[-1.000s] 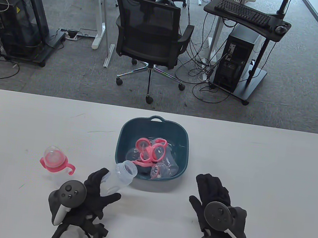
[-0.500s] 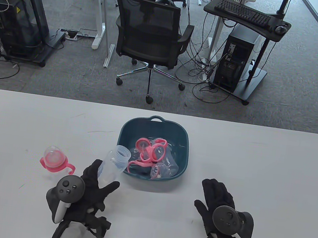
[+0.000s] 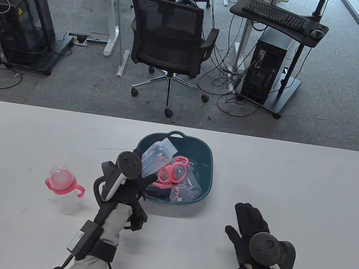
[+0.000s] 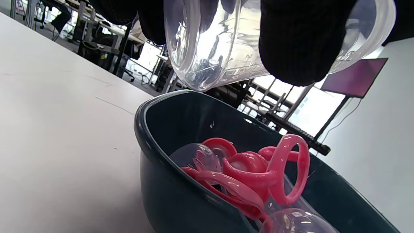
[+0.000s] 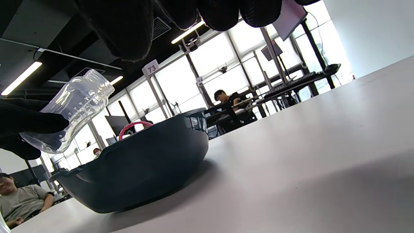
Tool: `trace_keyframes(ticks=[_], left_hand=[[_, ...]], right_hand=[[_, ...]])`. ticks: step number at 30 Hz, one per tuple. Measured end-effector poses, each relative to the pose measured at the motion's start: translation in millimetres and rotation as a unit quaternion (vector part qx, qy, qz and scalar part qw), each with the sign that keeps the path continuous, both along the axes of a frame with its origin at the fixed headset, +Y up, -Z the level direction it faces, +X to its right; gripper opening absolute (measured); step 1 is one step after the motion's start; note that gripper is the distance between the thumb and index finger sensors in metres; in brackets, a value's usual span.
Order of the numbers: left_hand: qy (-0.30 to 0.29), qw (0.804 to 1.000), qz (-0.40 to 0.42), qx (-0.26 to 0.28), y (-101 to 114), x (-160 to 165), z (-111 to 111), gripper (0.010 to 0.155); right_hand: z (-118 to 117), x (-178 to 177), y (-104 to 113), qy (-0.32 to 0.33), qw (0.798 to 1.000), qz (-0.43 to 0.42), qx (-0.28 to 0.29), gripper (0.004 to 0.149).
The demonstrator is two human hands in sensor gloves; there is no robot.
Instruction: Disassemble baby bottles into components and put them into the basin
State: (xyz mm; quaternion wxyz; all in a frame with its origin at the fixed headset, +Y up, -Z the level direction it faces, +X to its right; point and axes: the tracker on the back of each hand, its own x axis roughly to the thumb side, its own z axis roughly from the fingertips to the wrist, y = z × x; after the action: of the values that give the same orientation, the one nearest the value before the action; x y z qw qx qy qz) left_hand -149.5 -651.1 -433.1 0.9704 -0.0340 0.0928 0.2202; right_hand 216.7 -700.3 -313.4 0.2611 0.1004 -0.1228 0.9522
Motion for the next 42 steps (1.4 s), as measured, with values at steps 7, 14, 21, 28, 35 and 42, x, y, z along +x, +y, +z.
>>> trace_keyframes(ticks=[7,14,21,28,35,42], left_hand=[[0.008,0.996,-0.068,-0.052,-3,15,-39,0.088],[0.005,0.99,-0.11,-0.092,-11,27,-65,0.088],[0.007,0.984,-0.122,-0.126,-22,36,-85,0.086],[0.005,0.985,-0.117,-0.129,-30,39,-91,0.085],[-0.001,0.989,-0.109,-0.101,-16,37,-83,0.084],[-0.011,0.991,-0.119,-0.057,16,26,-58,0.081]], right_hand=[[0,7,0,-0.017,1.0,0.004,0.003,0.068],[0,10,0,-0.029,1.0,0.011,-0.001,0.068],[0,16,-1,-0.039,0.999,0.009,-0.003,0.068],[0,18,0,-0.041,0.999,0.008,-0.006,0.067],[-1,17,-2,-0.039,0.999,0.009,-0.009,0.067],[-1,16,-4,-0.035,0.999,0.011,-0.011,0.066]])
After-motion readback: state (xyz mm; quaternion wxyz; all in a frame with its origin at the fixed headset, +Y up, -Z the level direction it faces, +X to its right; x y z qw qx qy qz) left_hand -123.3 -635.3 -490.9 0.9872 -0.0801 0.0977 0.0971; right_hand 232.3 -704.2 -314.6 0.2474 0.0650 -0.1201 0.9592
